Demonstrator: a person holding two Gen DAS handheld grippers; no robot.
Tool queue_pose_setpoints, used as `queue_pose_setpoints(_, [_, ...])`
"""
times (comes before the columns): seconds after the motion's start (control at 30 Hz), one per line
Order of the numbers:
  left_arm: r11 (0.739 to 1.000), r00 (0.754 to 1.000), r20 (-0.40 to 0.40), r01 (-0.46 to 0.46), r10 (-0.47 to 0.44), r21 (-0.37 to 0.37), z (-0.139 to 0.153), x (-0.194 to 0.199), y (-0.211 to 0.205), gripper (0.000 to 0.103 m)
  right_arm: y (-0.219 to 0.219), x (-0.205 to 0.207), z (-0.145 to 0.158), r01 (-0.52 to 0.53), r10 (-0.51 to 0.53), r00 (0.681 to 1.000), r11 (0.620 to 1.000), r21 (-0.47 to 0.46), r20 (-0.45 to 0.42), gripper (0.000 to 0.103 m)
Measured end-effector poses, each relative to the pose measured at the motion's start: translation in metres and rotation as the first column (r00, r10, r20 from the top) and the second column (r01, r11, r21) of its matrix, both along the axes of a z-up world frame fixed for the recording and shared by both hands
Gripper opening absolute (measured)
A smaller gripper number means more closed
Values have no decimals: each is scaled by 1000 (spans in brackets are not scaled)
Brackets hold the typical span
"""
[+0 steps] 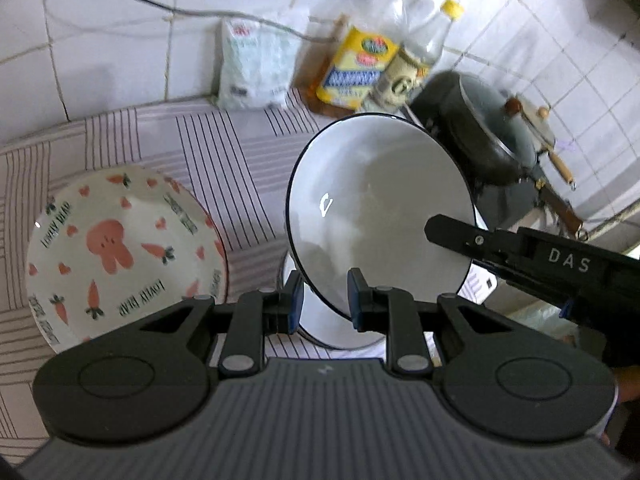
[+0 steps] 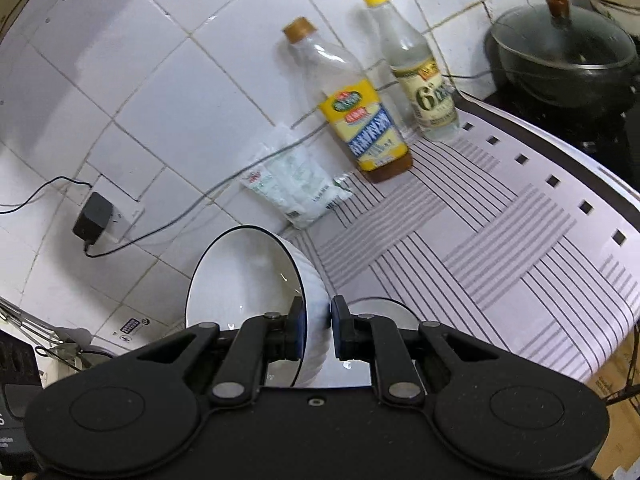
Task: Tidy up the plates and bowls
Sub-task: 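Lift the third bowl with both grippers and carry it over the bowl pair, then lower the third bowl into the bowl pair and open both grippers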
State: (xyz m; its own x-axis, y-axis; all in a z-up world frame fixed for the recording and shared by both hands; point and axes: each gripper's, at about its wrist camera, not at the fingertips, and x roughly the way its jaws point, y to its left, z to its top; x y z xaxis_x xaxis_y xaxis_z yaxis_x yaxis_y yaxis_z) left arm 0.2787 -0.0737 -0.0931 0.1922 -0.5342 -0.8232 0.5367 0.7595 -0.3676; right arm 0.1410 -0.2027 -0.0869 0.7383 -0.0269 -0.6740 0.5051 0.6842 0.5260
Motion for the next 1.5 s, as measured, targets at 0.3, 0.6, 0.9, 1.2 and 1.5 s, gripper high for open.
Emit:
queue_pose_setpoints(0.3, [995, 996, -87, 39, -31, 90, -26, -3, -21, 21, -11, -8, -30, 0, 1, 999, 1000, 26, -38, 17])
queue_pose_setpoints(0.6, [985, 986, -163, 64, -38, 162, -43, 4, -36, 21, -7, -3, -45, -54, 47, 995, 996, -76, -91, 16])
queue_pose_setpoints(0.9, [969, 979, -191, 109, -67, 220, -50, 8, -45, 22, 18, 11, -49, -161, 102, 971, 948, -276, -218, 15])
queue_pose_setpoints(1.2, [962, 964, -260, 115, -49, 247, -57, 18, -50, 22, 61, 28, -51, -325, 95, 915, 747, -580, -391, 15])
queue_pose_setpoints(1.5, [973, 971, -237, 93, -42, 209, -48, 13, -43, 22, 55, 21, -45, -368, 149, 909, 728, -579, -390, 18])
